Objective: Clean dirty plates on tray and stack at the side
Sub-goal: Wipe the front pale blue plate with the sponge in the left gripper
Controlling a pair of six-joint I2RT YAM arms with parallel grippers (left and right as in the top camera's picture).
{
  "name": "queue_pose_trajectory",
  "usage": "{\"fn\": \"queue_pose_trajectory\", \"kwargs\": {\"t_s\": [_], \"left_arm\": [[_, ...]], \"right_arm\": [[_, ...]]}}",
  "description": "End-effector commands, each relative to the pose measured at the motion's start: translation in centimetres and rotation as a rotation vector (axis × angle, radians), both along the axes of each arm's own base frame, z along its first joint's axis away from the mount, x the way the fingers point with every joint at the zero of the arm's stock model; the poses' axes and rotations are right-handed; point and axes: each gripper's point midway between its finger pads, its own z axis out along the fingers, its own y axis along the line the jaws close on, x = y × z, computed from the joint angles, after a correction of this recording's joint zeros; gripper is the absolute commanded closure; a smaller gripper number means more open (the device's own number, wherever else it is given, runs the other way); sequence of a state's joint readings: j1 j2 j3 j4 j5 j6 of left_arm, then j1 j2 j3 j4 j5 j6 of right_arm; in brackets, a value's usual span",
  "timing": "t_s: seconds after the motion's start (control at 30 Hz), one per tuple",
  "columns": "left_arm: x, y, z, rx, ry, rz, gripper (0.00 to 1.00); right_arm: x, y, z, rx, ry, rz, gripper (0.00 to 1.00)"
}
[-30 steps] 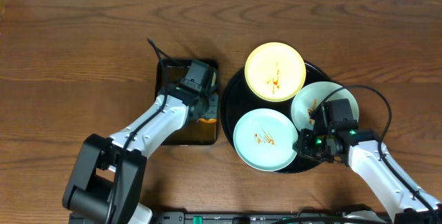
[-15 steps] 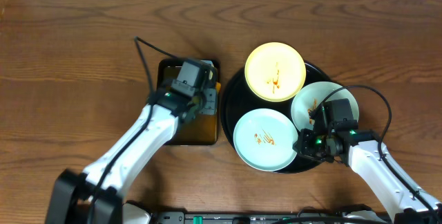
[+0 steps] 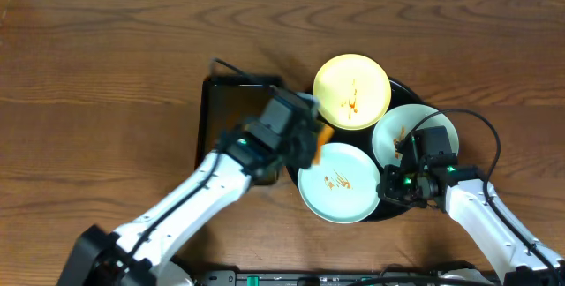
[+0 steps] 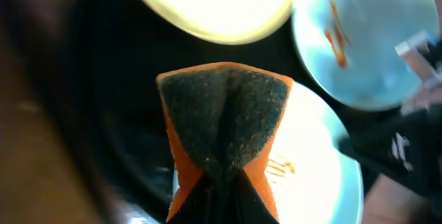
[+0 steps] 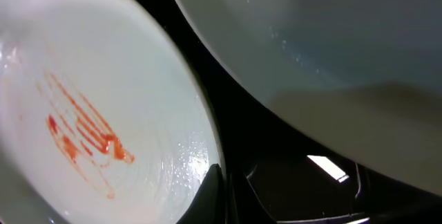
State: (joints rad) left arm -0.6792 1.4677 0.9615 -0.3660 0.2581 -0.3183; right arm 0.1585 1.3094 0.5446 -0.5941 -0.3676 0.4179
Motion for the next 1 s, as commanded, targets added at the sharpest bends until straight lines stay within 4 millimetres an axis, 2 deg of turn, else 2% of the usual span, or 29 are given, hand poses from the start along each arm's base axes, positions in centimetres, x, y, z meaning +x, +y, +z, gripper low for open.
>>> {"fn": "queue_pose_trajectory", "kwargs": {"t_s": [0.0,0.23,0.6,0.7,0.83,0.97], "left_arm": [[-1.9,-2.6,-1.0,-0.017,0.057,-0.036,0.92],[-4.9,-6.1,-3.1,0.005,0.075,-0.155,0.92],[-8.2,-8.8,-5.5,0.032,0.095,-0.262,0.92],[-8.3,-9.2,-6.3,0.036,0.099,-0.27,0.92],[-7.9,-8.8,-8.0,0.078,0.11,-0.254,0.92],[-5.5,-7.1,-8.7,0.157,0.043,-0.166,0.92]], "right_arm": [[-0.4,0.3,-0.1,0.006,0.015,0.011,0.99],[-0.5,0.3,-0.2,0.005,0.018,0.01,0.99],[-0.6,0.3,-0.2,0.005,0.02,0.01,0.99],[-0.7,0.3,-0.2,0.003,0.028,0.01,0.99],[-0.9,0.3,-0.2,0.002,0.036,0.011,0.99],[-1.0,0.3,-0.3,0.002,0.038,0.01,0.99]]}}
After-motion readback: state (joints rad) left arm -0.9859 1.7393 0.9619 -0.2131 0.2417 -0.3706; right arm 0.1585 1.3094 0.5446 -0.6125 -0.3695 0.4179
